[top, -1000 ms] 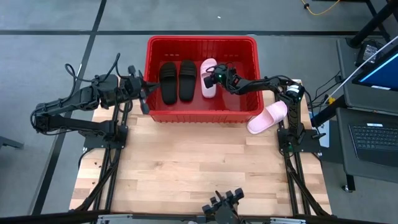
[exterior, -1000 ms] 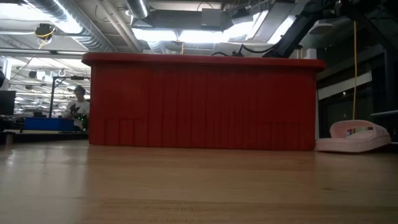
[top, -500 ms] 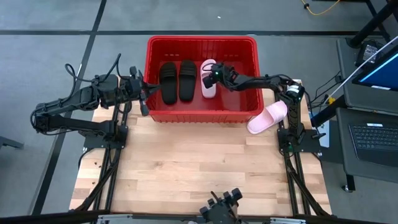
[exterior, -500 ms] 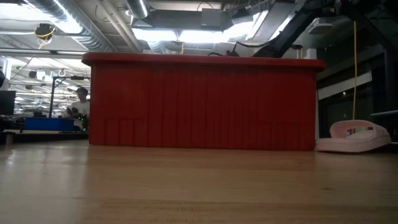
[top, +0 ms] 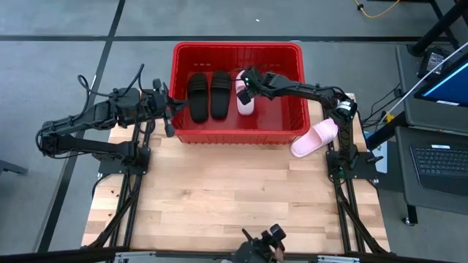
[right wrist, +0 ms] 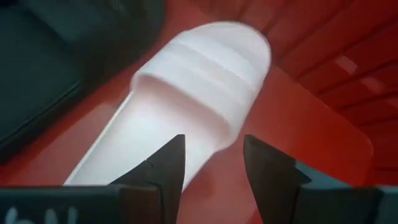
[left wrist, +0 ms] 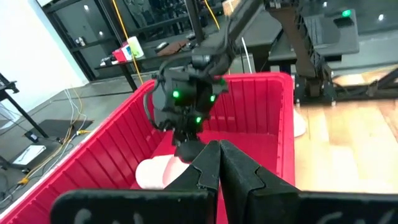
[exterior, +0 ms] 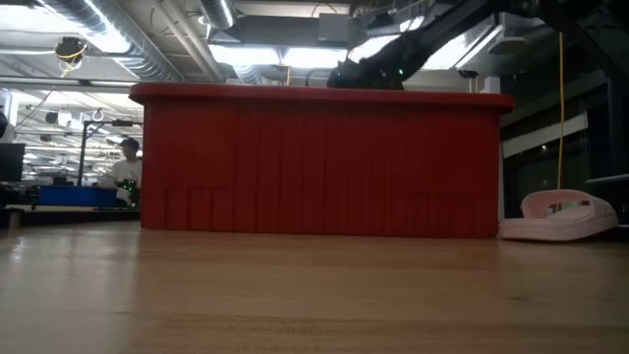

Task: Pick and place slides into bin
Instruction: Put the pink slide into the red bin

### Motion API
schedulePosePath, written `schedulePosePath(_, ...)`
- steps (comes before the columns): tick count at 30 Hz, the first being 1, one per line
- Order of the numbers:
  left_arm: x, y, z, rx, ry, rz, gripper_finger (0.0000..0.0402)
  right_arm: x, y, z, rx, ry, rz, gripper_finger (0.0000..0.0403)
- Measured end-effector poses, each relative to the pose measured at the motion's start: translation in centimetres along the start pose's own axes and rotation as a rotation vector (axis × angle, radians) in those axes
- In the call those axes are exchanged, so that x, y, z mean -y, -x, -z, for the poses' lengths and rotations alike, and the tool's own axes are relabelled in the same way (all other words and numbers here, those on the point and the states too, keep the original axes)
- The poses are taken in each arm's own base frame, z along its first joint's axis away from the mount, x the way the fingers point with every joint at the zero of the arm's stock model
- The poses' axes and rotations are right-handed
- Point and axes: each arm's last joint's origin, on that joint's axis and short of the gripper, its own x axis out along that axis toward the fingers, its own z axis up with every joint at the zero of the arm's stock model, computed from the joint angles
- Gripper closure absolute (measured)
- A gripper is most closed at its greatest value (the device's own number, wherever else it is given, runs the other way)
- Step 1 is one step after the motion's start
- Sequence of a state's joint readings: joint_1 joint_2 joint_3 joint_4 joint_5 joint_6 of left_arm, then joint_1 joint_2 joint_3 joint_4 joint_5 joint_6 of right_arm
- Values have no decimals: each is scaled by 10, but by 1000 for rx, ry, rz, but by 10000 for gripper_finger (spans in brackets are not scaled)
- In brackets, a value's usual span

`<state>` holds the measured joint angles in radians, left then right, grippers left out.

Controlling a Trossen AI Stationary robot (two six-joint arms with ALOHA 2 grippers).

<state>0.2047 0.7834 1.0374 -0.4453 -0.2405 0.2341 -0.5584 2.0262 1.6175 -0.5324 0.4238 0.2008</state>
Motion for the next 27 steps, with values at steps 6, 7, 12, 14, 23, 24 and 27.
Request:
schedulePosePath(6, 1, 0, 3, -28, -19, 7, 396, -7, 30, -13, -77, 77, -34, 257)
schedulePosePath(7, 1, 0, 3, -28, -20, 7, 396, -8, 36, -16, -88, 96, -35, 271)
schedulePosePath(12, 1, 0, 2, -23, -11, 10, 396, -16, 73, -32, -96, 174, -61, 384)
schedulePosePath(14, 1, 0, 1, -3, 17, 44, 396, -20, 91, -40, -81, 202, -106, 390)
schedulePosePath(23, 5, 1, -3, 61, 40, 202, 396, -38, 196, -70, 122, 309, -277, 396)
schedulePosePath(24, 6, 1, -3, 61, 40, 204, 396, -41, 206, -69, 144, 323, -291, 398)
schedulePosePath(27, 5, 1, -3, 62, 40, 205, 396, -43, 234, -59, 179, 342, -329, 398)
